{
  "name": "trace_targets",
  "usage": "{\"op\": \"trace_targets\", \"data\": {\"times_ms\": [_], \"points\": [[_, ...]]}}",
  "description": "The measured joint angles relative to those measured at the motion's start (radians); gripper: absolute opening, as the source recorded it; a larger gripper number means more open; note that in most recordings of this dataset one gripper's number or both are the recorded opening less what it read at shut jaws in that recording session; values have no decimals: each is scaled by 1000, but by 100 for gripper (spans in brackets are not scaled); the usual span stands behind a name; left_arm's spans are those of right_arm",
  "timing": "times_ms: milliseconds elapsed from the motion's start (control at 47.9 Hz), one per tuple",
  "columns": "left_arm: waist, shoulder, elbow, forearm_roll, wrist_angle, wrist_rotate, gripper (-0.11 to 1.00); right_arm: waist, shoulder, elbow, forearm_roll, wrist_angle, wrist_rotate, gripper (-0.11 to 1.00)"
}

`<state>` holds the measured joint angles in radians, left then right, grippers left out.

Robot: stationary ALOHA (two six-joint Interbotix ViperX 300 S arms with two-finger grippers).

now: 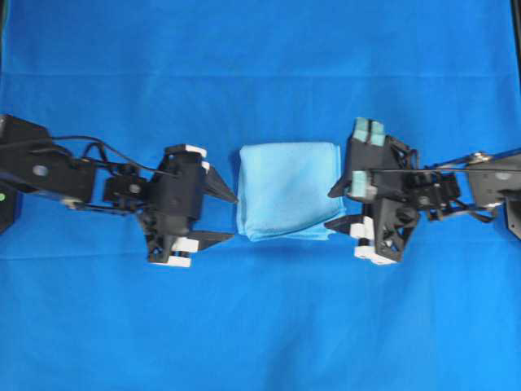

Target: Fold the light blue towel.

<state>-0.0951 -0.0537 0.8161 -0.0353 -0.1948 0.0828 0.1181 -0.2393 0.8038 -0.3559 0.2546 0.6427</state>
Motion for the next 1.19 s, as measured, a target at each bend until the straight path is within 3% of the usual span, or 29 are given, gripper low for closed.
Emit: {"op": "trace_targets", "data": {"times_ms": [230, 731, 1023, 1190], "points": [[0, -235, 95, -2, 15, 0, 64, 0, -172, 26, -66, 48, 0, 62], [2, -785, 396, 0, 18, 3, 64, 0, -673, 255, -167, 61, 0, 62], [54, -1055, 548, 0, 109, -2, 64, -21, -833, 416, -172, -6, 12, 62], [89, -1111, 578, 0, 138, -17, 64, -84, -848, 497, -167, -64, 15, 62]]}}
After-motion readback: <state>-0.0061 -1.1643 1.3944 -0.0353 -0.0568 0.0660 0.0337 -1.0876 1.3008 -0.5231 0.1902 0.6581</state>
